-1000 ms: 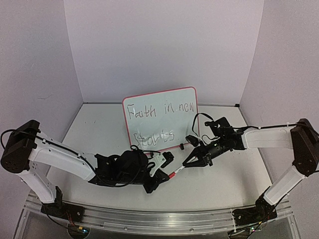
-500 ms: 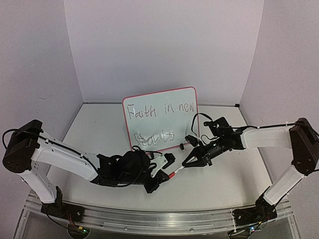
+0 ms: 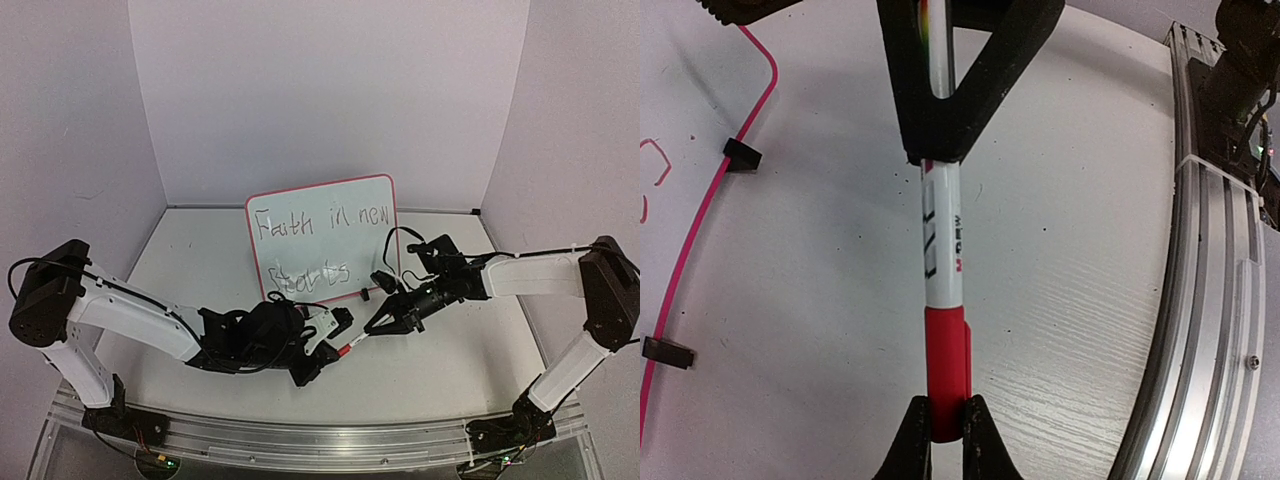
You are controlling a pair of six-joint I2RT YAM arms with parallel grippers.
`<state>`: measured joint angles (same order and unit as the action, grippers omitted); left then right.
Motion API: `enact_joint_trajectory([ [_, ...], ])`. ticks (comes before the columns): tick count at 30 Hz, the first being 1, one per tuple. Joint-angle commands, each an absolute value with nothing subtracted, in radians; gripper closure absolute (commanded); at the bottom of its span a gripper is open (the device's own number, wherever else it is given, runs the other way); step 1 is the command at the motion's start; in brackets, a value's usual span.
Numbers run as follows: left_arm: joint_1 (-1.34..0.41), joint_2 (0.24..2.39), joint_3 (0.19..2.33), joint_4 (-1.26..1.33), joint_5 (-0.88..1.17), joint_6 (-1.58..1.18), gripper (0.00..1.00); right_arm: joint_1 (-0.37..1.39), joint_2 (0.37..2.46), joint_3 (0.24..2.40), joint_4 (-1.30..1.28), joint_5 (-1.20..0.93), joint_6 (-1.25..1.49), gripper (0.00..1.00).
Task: Write a sentence on the whiteboard
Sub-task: Insert the whiteboard marker without the cap into the pen cap, then put down the whiteboard marker at the center of the board.
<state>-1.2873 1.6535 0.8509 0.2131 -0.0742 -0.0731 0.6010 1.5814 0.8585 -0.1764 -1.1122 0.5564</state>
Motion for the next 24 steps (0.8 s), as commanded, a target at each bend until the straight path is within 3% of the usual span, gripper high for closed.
enact_joint_trajectory([
  [1, -1.273, 1.642, 0.983, 0.471, -0.062, -0.057, 1.0, 0.67, 1.597, 0.889, -0.155, -1.076, 0.556, 1.0],
  [2, -1.269, 1.636, 0.972, 0.457, -0.063, -0.068, 0.98, 0.666, 1.597, 0.886, -0.155, -1.026, 0.563, 1.0],
  [5, -1.256, 1.607, 0.927, 0.418, -0.07, -0.109, 0.72, 0.648, 1.608, 0.875, -0.155, -0.905, 0.591, 1.0],
  [9, -1.211, 1.546, 0.851, 0.362, -0.069, -0.17, 0.5, 0.615, 1.634, 0.857, -0.156, -0.804, 0.62, 1.0],
  [15, -1.089, 1.406, 0.728, 0.32, -0.029, -0.272, 0.32, 0.573, 1.634, 0.856, -0.159, -0.701, 0.614, 0.98],
  [17, -1.049, 1.37, 0.728, 0.226, -0.047, -0.282, 0.27, 0.558, 1.646, 0.86, -0.17, -0.679, 0.607, 0.86],
  [21, -0.984, 1.313, 0.727, 0.142, -0.108, -0.308, 0.23, 0.546, 1.657, 0.871, -0.215, -0.614, 0.572, 0.48],
  [24, -0.933, 1.274, 0.72, 0.126, -0.115, -0.324, 0.2, 0.532, 1.645, 0.871, -0.243, -0.565, 0.548, 0.41],
])
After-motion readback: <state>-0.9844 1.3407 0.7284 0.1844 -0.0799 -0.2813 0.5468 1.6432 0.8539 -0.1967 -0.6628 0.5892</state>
